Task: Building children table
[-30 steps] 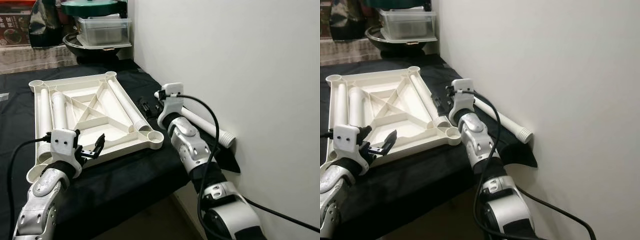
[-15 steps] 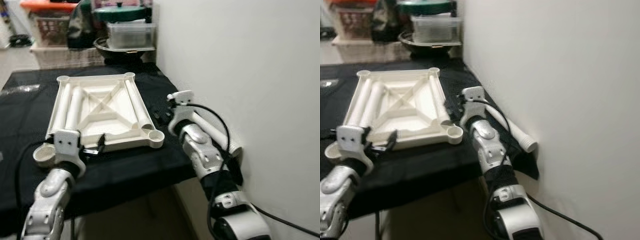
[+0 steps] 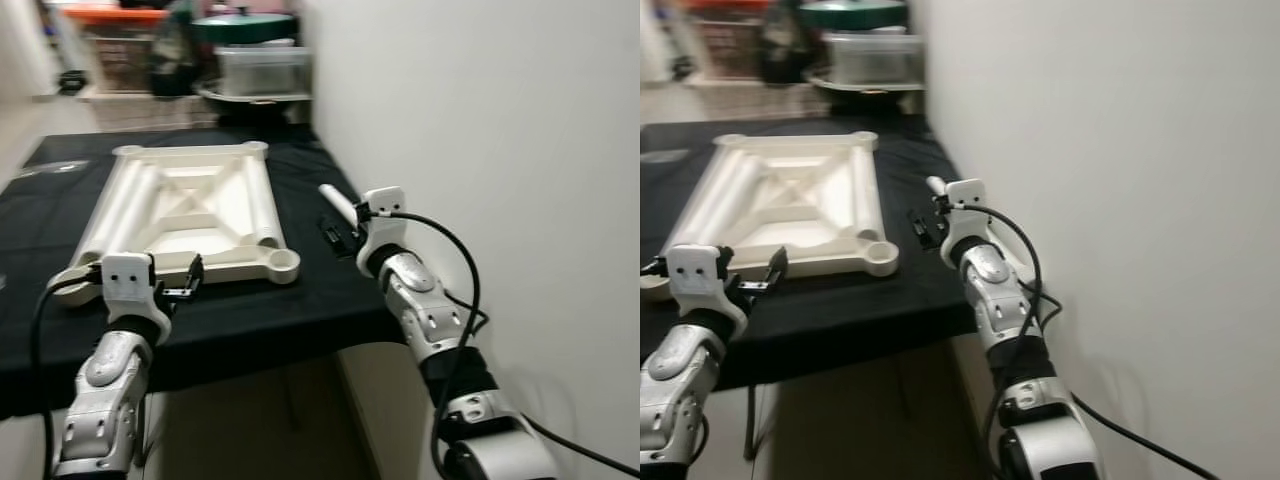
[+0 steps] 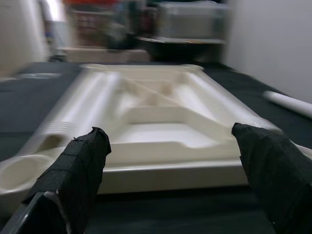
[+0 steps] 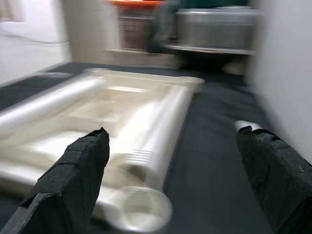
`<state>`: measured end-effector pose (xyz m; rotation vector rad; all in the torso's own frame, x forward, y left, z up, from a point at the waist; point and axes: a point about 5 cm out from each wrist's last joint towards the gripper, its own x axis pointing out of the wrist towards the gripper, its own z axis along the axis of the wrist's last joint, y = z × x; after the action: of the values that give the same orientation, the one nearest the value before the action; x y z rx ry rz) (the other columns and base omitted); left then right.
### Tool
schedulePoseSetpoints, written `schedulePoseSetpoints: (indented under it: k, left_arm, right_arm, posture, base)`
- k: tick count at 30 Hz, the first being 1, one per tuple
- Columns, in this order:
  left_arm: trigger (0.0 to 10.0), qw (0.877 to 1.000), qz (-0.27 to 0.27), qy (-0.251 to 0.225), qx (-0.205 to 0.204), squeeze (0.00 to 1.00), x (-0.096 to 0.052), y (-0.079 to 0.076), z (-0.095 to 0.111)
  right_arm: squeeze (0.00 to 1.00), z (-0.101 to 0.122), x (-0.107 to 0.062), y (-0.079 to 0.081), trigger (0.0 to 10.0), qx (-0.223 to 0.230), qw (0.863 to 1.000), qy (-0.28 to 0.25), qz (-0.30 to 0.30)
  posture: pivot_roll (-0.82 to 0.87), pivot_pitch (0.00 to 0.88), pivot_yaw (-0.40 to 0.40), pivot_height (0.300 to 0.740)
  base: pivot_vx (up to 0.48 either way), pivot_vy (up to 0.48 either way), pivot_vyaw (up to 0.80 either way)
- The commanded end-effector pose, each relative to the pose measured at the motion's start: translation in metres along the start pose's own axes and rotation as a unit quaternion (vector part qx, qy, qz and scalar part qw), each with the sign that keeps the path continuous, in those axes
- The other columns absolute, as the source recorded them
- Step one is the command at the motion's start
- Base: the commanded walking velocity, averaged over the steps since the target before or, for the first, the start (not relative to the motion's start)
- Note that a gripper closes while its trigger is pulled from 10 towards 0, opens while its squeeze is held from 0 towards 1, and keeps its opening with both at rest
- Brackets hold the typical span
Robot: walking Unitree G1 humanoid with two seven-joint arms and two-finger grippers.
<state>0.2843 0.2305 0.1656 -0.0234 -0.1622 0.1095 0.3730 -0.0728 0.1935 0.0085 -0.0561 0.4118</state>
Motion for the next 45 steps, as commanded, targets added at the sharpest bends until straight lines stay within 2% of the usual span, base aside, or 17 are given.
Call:
schedulePoseSetpoints:
  k: [1, 11, 14, 15, 17, 19, 22, 24, 26, 33, 40, 45]
  left_arm:
    - [10.0, 1.0, 0.001, -0.008, -0.008, 0.0, 0.002, -0.002, 0.002]
    - [10.0, 1.0, 0.0, -0.016, -0.005, 0.0, 0.003, -0.005, 0.004]
    - [10.0, 1.0, -0.003, -0.018, -0.006, 0.0, 0.004, -0.005, 0.005]
    - [10.0, 1.0, -0.003, -0.018, -0.006, 0.0, 0.004, -0.006, 0.005]
    - [10.0, 1.0, -0.004, -0.018, -0.007, 0.0, 0.004, -0.006, 0.005]
    - [10.0, 1.0, -0.004, -0.018, -0.007, 0.0, 0.004, -0.006, 0.005]
    - [10.0, 1.0, -0.006, -0.019, -0.005, 0.0, 0.005, -0.007, 0.005]
    - [10.0, 1.0, -0.006, -0.019, -0.005, 0.0, 0.005, -0.007, 0.005]
    - [10.0, 1.0, -0.006, -0.019, -0.001, 0.0, 0.005, -0.007, 0.004]
    - [10.0, 0.999, -0.015, -0.019, 0.025, 0.0, 0.006, -0.009, 0.004]
    - [10.0, 0.998, -0.025, -0.027, 0.051, 0.0, 0.007, -0.013, 0.006]
    - [10.0, 0.998, -0.027, -0.029, 0.05, 0.0, 0.007, -0.014, 0.007]
  right_arm:
    - [0.0, 0.005, -0.001, -0.004, 10.0, -0.002, 1.0, -0.006, 0.0]
    - [0.0, 0.006, -0.001, 0.001, 10.0, -0.008, 1.0, -0.005, 0.012]
    - [0.0, 0.007, -0.001, 0.0, 10.0, 0.001, 1.0, -0.006, 0.009]
    - [0.0, 0.007, 0.0, -0.002, 10.0, 0.023, 1.0, -0.004, 0.006]
    - [0.0, 0.008, 0.001, -0.003, 10.0, -0.007, 1.0, 0.0, 0.011]
    - [0.0, 0.008, 0.0, -0.003, 10.0, -0.018, 1.0, -0.001, 0.013]
    - [0.0, 0.01, 0.0, -0.013, 10.0, 0.015, 1.0, -0.005, -0.02]
    - [0.0, 0.01, 0.0, -0.013, 10.0, 0.015, 1.0, -0.005, -0.02]
    - [0.0, 0.012, 0.001, -0.022, 10.0, 0.016, 0.999, -0.006, -0.047]
    - [0.0, 0.014, 0.0, -0.025, 10.0, 0.009, 0.998, -0.013, -0.063]
    - [0.0, 0.012, 0.0, -0.026, 10.0, 0.025, 0.996, -0.014, -0.084]
    - [0.0, 0.015, 0.0, -0.028, 10.0, 0.011, 0.996, -0.022, -0.086]
  posture:
    - [0.07, 0.0, -0.079, 0.74]
    - [0.07, 0.0, -0.081, 0.74]
    - [0.07, 0.0, -0.08, 0.74]
    - [0.07, 0.0, -0.081, 0.74]
    - [0.07, 0.0, -0.082, 0.74]
    - [0.07, 0.0, -0.082, 0.74]
    - [0.07, 0.0, -0.081, 0.74]
    - [0.07, 0.0, -0.081, 0.74]
    - [0.07, 0.0, -0.079, 0.74]
    - [0.07, 0.0, -0.078, 0.74]
    - [0.07, 0.0, -0.077, 0.74]
    - [0.07, 0.0, -0.077, 0.74]
  base:
    - [0.394, 0.27, 0.0]
    - [0.393, 0.273, 0.35]
    - [0.393, 0.275, 0.8]
    - [0.398, 0.0, 0.0]
    - [0.375, 0.0, 0.0]
    - [0.375, 0.0, 0.39]
    - [0.375, 0.0, 0.19]
    - [0.375, 0.0, 0.0]
    - [0.0, 0.0, 0.0]
    - [0.0, 0.0, 0.0]
    - [0.0, -0.409, 0.0]
    - [0.0, -0.441, 0.0]
